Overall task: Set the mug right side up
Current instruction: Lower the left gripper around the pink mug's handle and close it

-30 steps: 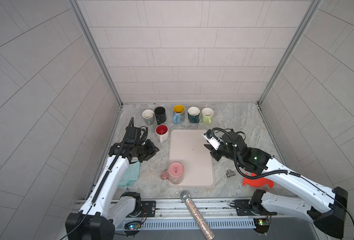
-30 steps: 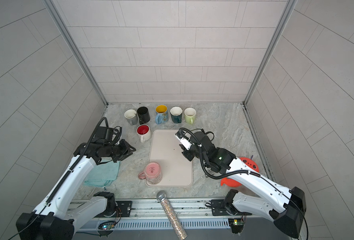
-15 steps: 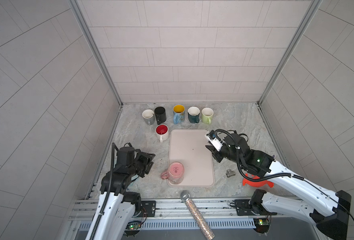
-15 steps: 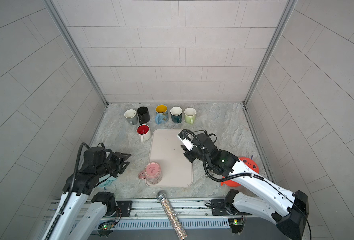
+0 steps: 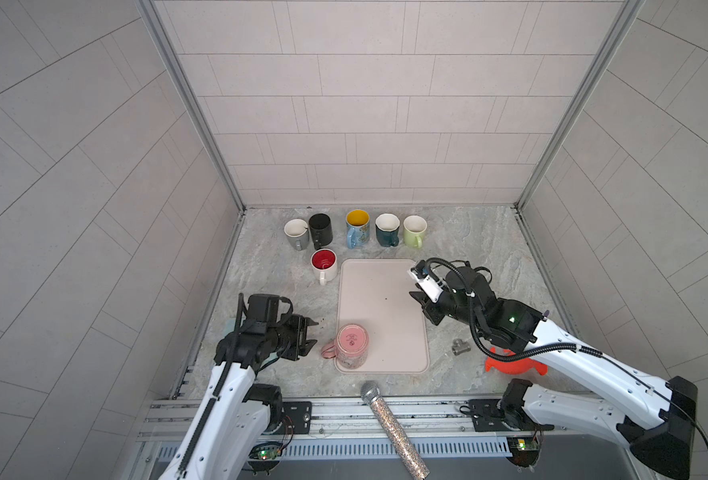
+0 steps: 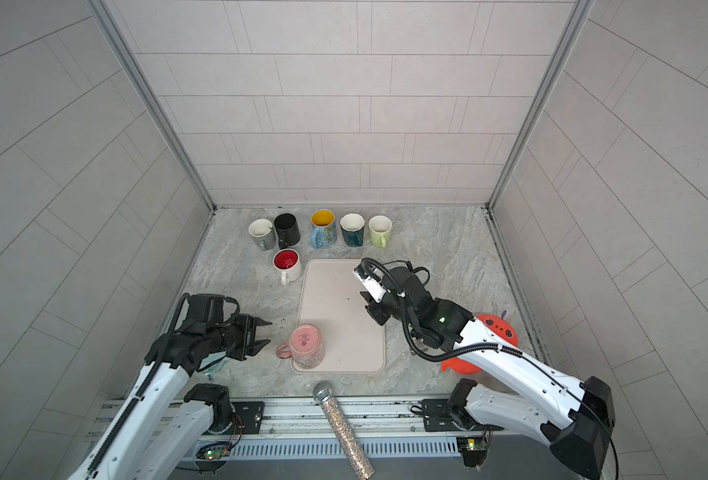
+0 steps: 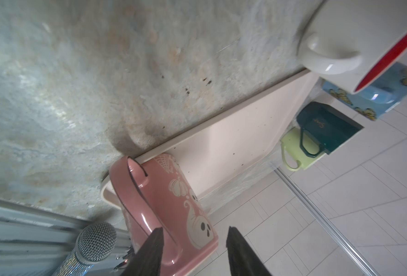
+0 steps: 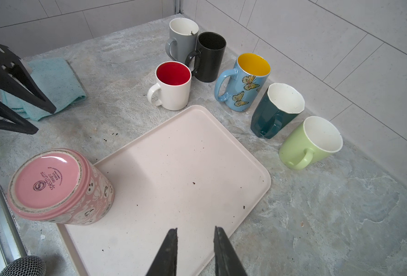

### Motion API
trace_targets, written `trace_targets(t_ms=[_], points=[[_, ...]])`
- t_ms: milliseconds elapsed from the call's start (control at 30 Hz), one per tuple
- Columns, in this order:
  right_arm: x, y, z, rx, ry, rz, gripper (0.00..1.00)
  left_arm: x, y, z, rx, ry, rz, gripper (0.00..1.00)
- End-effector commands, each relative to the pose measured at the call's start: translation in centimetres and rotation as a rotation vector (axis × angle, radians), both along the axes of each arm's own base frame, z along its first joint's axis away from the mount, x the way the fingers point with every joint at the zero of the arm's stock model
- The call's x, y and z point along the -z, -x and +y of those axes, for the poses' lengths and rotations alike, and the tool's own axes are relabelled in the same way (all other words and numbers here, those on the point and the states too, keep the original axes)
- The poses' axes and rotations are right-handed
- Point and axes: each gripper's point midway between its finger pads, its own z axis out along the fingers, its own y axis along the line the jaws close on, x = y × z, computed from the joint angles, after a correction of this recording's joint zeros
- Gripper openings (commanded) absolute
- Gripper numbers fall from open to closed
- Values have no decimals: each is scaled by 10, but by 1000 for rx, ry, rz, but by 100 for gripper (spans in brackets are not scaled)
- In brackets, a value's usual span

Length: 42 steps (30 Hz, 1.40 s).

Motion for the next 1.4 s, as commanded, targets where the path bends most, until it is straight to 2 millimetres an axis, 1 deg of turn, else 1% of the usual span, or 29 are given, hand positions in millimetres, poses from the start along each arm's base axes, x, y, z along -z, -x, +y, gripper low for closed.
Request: trace_targets(t_ms=[0, 100, 167, 333, 533, 800, 1000, 1100, 1367], points=[[-4, -5, 0, 21, -9, -10, 27, -7, 13, -6, 65, 17, 91, 51], [-3, -6, 0, 23, -3, -6, 27, -9, 18, -4, 84, -9, 129, 54], [-1, -7, 1, 25, 3, -3, 27, -7, 21, -4, 87, -7, 148, 59], [3, -9, 0, 32, 14, 8, 27, 3, 28, -9, 88, 33, 195, 61], [6, -11, 3, 32, 27, 16, 27, 6, 30, -11, 94, 43, 216, 61], [11, -14, 5, 37, 40, 26, 27, 16, 24, -18, 123, 44, 251, 60], [14, -15, 2, 52, 53, 29, 27, 29, 22, -24, 137, 48, 278, 59], [15, -15, 2, 53, 52, 33, 26, 39, 23, -26, 130, 59, 301, 58], [19, -17, 2, 63, 59, 38, 26, 43, 6, -34, 126, 84, 275, 56]])
